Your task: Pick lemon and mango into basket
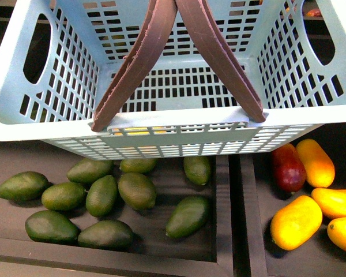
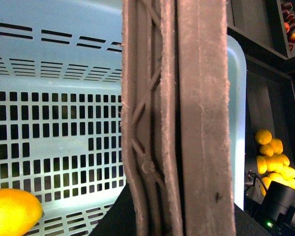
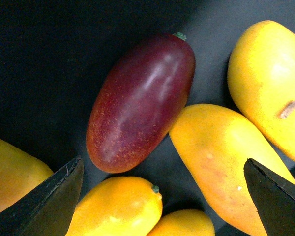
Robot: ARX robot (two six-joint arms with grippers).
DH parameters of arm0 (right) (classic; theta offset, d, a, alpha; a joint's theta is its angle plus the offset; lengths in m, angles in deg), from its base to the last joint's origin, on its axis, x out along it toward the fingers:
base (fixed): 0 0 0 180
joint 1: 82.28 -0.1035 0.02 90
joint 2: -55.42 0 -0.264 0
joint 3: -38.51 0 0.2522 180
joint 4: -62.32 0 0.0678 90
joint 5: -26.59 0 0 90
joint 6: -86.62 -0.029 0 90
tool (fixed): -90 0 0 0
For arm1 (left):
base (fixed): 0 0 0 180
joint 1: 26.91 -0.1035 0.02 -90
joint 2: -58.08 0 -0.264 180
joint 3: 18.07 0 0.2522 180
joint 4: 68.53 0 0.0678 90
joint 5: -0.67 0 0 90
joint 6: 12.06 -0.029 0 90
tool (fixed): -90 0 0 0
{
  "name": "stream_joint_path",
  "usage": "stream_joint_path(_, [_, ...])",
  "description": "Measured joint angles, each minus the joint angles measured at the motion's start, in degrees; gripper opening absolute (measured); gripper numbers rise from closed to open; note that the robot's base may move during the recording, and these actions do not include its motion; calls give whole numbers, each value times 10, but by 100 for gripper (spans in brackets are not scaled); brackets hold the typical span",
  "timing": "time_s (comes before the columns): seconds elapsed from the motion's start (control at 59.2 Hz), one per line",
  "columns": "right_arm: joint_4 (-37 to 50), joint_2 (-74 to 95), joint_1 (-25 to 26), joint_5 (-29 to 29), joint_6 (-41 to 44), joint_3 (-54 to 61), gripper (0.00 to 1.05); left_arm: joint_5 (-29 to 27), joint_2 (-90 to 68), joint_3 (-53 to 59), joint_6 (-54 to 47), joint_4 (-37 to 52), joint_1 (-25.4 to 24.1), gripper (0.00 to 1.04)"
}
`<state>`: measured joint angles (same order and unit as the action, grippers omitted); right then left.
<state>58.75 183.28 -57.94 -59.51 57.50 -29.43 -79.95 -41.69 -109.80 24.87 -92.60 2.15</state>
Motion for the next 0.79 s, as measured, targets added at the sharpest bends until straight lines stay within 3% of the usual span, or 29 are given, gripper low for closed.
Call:
stream_joint_path(0.287, [-31,76,-25,11,-17,-99,96,-3,0,0,0,0,0,16])
stream_joint_path(0.76, [-31,140,-21,26,-29,-135,96,-2,0,0,0,0,0,16])
stream_joint_path(0.794, [-29,145,-19,27,-33,-136,90,-3,0,0,0,0,0,16])
